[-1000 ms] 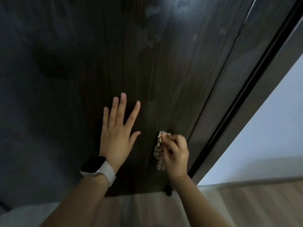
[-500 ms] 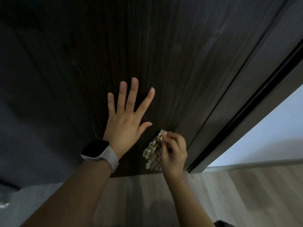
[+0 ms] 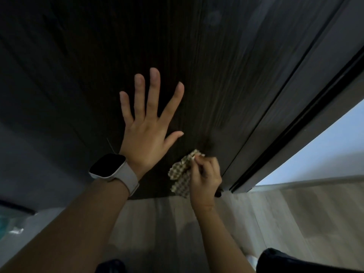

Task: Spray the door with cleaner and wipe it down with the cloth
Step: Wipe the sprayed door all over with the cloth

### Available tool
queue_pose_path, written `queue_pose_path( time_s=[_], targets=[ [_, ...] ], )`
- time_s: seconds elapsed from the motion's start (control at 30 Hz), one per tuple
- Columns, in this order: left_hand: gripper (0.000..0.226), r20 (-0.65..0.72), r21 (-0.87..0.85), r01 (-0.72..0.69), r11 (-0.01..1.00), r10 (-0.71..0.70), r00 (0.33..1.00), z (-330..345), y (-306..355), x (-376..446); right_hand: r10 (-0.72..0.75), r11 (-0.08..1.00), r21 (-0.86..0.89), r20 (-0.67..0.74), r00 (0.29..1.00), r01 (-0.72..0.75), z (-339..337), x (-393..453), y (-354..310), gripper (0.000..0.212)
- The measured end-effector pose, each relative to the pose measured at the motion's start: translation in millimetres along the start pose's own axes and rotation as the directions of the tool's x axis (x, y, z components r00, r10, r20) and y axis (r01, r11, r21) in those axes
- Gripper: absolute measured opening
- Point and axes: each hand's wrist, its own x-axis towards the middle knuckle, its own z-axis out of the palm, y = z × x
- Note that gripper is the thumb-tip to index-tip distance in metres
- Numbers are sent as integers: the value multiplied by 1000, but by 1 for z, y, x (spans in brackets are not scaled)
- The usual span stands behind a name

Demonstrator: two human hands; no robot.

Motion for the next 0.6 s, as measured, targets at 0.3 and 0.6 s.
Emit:
queue_pose_path(
  time_s=[0.3,0.6],
  targets=[
    [114,10,-10,-2,1000,2,1000,-3,1,1,91,989,131,-171,981,-69,7,22,-33,11],
    [114,-9,-18,-18,1000,18,1000,-4,2,0,243,961,151,-51,969,-233,9,3,-29,15]
  ],
)
